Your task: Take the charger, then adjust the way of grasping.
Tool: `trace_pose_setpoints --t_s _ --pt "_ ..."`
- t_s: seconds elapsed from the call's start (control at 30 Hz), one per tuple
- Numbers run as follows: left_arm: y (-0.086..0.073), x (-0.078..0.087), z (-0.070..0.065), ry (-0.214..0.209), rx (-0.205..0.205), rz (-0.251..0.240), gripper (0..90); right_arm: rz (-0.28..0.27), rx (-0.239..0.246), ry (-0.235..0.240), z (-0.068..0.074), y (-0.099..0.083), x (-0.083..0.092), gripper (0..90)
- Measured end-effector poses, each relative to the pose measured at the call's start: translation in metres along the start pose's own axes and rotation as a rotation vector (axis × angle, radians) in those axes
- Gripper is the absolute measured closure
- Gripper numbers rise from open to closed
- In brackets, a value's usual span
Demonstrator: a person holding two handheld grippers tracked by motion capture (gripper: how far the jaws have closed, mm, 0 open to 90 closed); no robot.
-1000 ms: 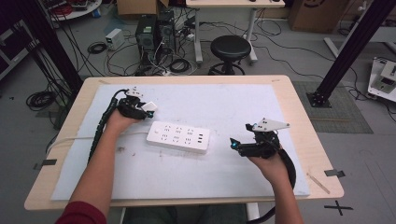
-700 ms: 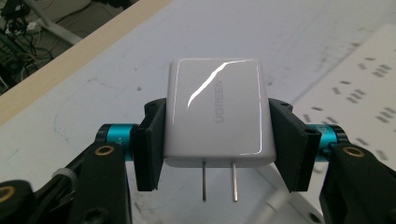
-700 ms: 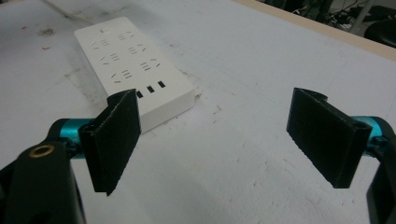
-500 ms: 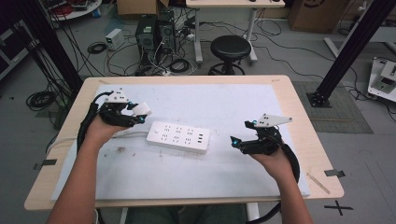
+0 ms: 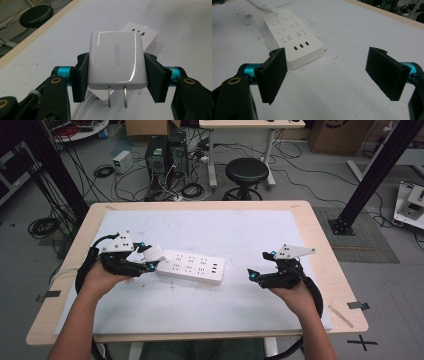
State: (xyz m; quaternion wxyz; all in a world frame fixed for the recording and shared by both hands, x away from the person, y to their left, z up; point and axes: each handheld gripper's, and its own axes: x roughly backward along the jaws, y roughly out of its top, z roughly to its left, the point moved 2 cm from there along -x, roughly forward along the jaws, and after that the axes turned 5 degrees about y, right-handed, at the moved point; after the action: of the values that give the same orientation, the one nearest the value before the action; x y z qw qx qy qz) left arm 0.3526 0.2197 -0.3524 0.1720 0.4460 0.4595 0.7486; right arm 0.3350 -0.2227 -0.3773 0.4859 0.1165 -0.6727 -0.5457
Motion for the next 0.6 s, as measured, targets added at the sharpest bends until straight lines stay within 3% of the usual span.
trace_pose_setpoints --t_s 0.17,0.3,0.43,0.57,0.6 --pt "0.005 0.0 -0.016 -0.04 -0.049 -0.001 42.4 0.001 0.011 0.019 0.006 0.001 0.001 17.9" --pt "0.008 -0.011 -0.037 -0.093 -0.09 -0.007 42.4 0.003 0.011 0.046 0.015 0.001 0.001 17.9" --pt "0.01 -0.028 -0.062 -0.132 -0.153 -0.02 42.4 0.019 0.003 0.092 0.026 -0.002 -0.003 17.9" --pt "0.013 -0.042 -0.085 -0.143 -0.242 -0.023 42.4 0.026 -0.016 0.147 0.038 -0.004 -0.011 17.9" --pt "0.013 -0.042 -0.085 -0.143 -0.242 -0.023 42.4 0.026 -0.016 0.147 0.038 -0.004 -0.011 17.9"
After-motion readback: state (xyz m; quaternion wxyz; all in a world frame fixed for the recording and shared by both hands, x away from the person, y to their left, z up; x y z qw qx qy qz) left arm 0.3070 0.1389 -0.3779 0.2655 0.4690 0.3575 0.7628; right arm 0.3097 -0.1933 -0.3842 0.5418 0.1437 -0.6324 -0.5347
